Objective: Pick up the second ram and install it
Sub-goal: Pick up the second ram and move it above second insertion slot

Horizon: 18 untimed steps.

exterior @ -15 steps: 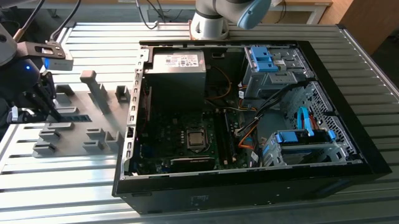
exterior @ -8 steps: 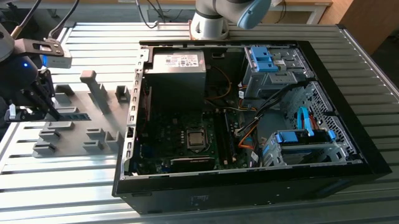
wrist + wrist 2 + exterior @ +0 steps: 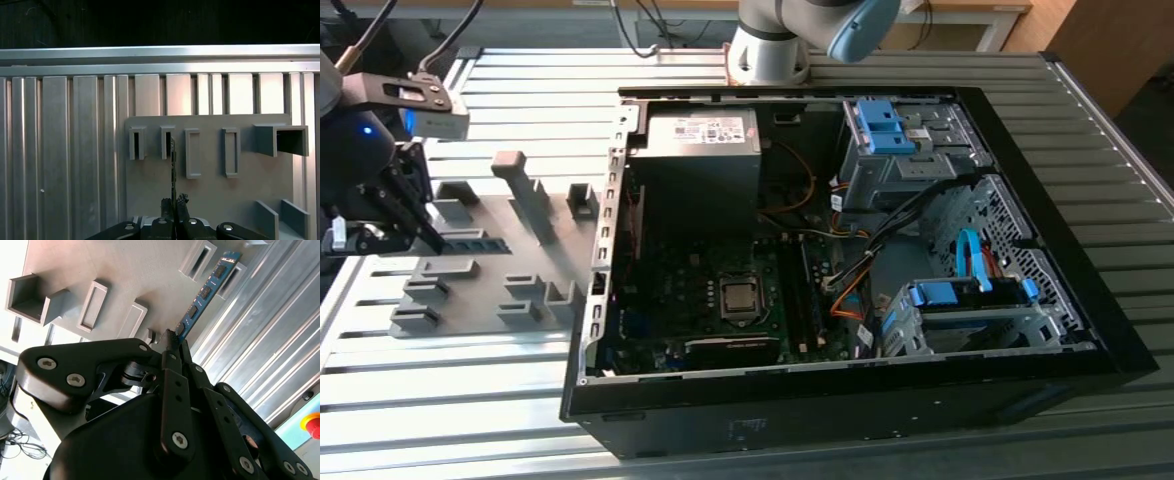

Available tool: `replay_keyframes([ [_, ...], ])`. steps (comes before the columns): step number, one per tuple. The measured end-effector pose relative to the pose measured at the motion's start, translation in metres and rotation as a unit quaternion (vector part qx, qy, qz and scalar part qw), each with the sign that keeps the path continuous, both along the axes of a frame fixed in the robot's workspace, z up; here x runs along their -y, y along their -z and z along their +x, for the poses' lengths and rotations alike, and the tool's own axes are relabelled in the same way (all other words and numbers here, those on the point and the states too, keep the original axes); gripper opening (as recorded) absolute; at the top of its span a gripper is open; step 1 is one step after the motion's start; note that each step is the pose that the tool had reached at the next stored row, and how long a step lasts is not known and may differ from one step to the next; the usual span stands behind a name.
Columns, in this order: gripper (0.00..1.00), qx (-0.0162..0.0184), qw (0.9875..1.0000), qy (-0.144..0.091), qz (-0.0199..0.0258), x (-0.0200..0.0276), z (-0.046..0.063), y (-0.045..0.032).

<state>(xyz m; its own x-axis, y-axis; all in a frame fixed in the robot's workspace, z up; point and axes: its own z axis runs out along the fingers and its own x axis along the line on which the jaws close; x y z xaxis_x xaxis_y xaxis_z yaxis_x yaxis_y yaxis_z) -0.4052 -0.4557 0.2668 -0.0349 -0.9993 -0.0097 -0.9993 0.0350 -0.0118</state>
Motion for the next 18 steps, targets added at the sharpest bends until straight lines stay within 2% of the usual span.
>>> replay_keyframes([
  [13,0.14,0.0,1.0,0.0,0.0,0.0,0.0,-0.0113],
  [18,0.14,0.0,1.0,0.0,0.0001,0.0,0.0,-0.0126],
])
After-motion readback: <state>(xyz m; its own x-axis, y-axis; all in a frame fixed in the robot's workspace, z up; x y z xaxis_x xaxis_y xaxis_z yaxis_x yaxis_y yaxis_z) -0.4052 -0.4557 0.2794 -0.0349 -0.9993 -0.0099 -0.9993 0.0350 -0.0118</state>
